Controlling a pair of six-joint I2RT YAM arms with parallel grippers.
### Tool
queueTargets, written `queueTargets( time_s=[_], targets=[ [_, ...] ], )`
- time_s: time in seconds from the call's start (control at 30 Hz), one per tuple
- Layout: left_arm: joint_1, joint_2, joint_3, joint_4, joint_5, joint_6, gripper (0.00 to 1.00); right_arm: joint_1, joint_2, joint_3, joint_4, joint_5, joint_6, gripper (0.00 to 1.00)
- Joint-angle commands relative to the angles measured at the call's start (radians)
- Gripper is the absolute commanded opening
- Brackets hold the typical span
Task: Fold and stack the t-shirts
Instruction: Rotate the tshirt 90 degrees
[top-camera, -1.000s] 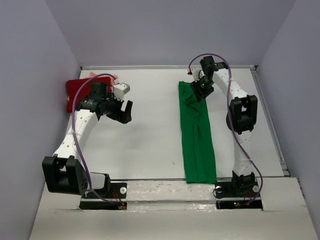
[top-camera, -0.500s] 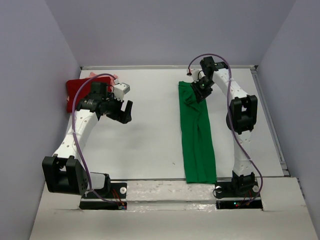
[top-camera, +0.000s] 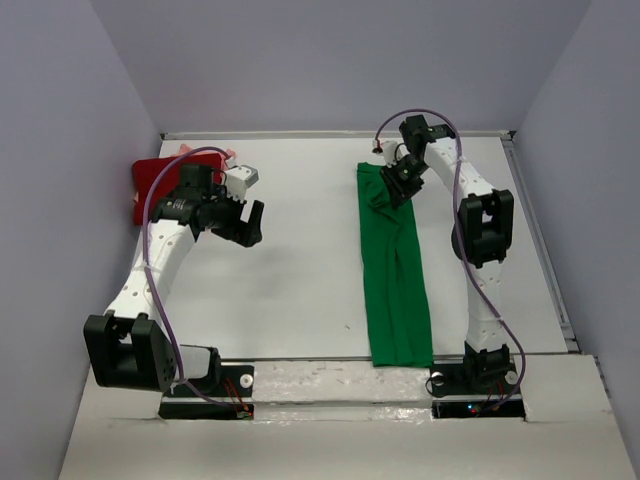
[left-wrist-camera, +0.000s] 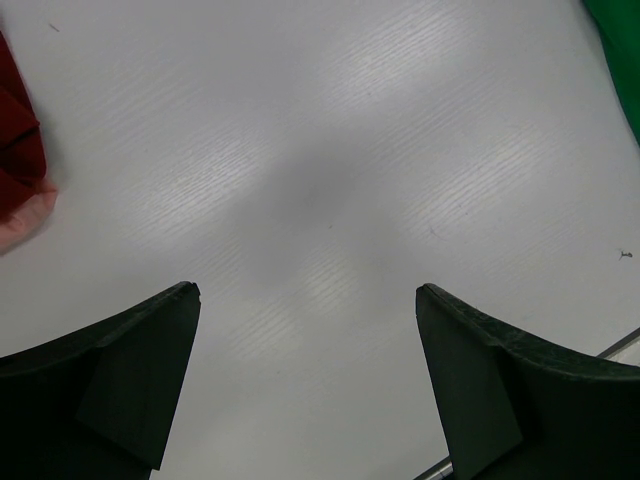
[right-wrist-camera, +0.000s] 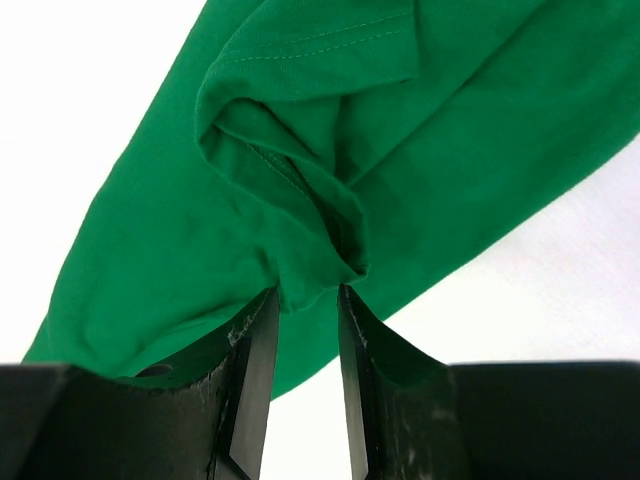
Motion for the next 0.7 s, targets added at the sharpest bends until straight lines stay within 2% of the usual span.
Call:
queueTargets(
  time_s=[0.0, 0.13, 0.23, 0.4, 0.67],
  targets=[
    [0.004, -0.044, -0.001, 0.004, 0.013, 0.009, 0.99, 0.003, 0.019, 0.036, -0.019, -0.027, -0.01, 0.36],
    [0.004, -0.043, 0.0, 0.005, 0.015, 0.009, 0.99, 0.003, 0.035, 0.051, -0.025, -0.028, -0.01, 0.34],
    [0.004, -0.041, 0.0, 0.005, 0.013, 0.009, 0.99, 0.003, 0.041, 0.062, -0.031, -0.027, -0.01, 0.26],
    [0.004, -0.04, 0.0, 0.007, 0.015, 0.009, 0.99, 0.003, 0.033, 0.062, -0.031, -0.021, -0.01, 0.0],
    [0.004, -0.049, -0.001, 0.005, 0.015, 0.007, 0.99, 0.003, -0.001, 0.05, -0.027, -0.016, -0.007, 0.0]
  ],
)
